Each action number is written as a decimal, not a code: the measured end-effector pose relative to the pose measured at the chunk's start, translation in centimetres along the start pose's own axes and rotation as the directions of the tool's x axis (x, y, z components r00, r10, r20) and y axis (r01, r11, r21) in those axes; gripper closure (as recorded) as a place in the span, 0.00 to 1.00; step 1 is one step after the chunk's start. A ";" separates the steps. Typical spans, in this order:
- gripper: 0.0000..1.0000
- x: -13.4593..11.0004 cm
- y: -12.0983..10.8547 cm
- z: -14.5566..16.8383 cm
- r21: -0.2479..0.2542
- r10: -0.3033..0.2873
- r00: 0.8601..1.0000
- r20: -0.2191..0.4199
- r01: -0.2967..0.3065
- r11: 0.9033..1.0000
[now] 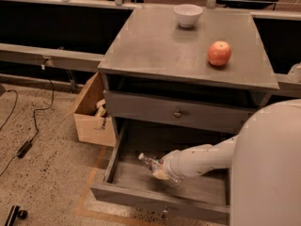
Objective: Pick water bottle from middle drawer and place on counter
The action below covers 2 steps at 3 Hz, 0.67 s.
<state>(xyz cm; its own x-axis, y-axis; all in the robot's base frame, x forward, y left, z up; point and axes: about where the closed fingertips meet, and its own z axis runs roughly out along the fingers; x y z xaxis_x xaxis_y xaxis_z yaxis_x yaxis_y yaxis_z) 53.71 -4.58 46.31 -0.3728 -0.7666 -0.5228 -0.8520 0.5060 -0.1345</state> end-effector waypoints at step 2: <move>1.00 -9.5 -2.7 -13.6 0.072 -0.102 0.986 0.135 0.093 0.993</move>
Offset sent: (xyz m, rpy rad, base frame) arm -0.0439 -0.0662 0.2854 0.0493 -0.1090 0.1346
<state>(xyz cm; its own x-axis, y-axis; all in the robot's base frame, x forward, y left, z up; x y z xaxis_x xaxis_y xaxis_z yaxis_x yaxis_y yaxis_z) 54.55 -4.03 63.11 -0.2307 -0.7539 -0.6152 -0.8542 0.4597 -0.2430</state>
